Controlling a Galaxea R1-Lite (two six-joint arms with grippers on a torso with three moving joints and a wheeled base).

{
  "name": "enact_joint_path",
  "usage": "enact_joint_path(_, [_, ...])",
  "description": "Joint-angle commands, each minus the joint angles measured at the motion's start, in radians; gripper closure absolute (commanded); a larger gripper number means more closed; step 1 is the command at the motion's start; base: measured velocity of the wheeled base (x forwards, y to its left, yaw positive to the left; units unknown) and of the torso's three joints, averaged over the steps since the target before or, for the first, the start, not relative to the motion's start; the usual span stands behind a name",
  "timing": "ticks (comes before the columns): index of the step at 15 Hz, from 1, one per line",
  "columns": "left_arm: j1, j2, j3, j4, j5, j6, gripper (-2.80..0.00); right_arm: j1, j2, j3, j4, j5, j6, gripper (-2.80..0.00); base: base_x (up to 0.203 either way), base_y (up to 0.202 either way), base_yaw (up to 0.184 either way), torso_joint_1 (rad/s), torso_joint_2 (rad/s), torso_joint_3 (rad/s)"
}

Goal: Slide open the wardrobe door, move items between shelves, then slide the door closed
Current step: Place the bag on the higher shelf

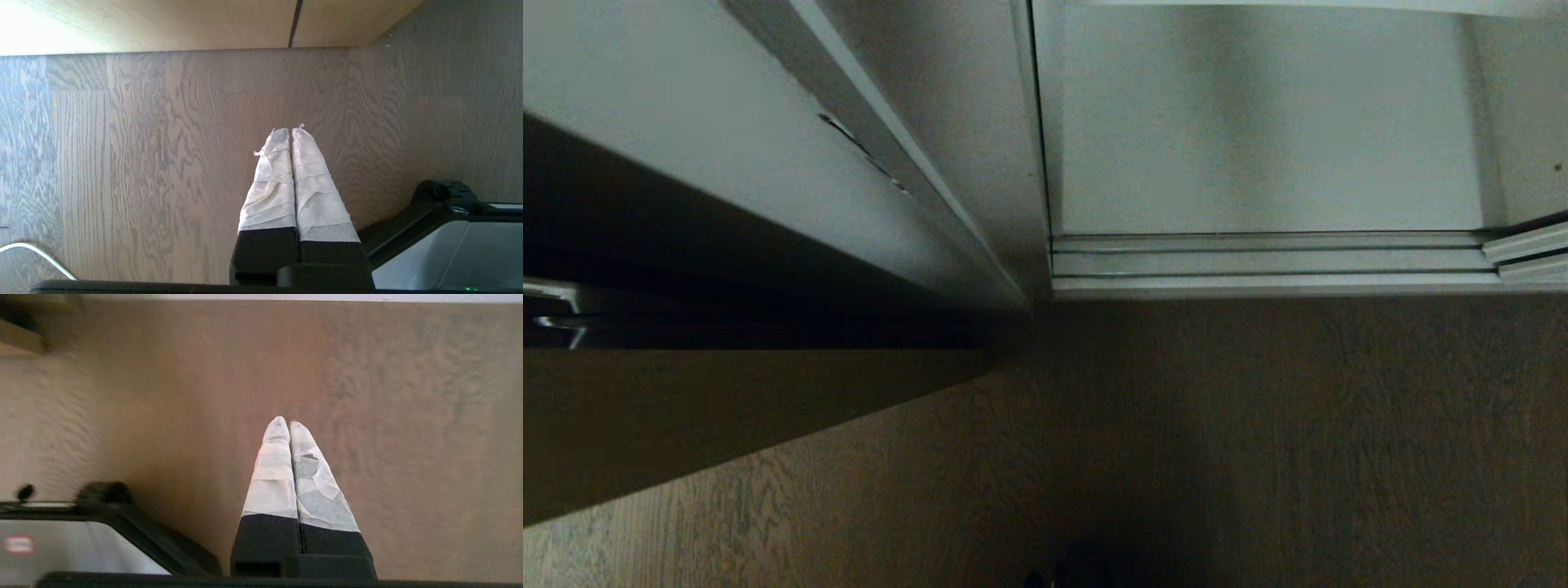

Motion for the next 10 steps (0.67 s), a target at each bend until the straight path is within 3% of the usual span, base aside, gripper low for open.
enact_joint_path(1, [0.000, 0.000, 0.000, 0.000, 0.001, 0.000, 0.00, -0.001, -0.009, 0.060, -0.092, 0.016, 0.024, 0.00, 0.000, 0.000, 0.000, 0.000, 0.00, 0.000])
enact_joint_path(10, [0.000, 0.000, 0.000, 0.000, 0.001, 0.000, 0.00, -0.001, -0.010, 0.070, -0.152, 0.013, 0.028, 0.00, 0.000, 0.000, 0.000, 0.000, 0.00, 0.000])
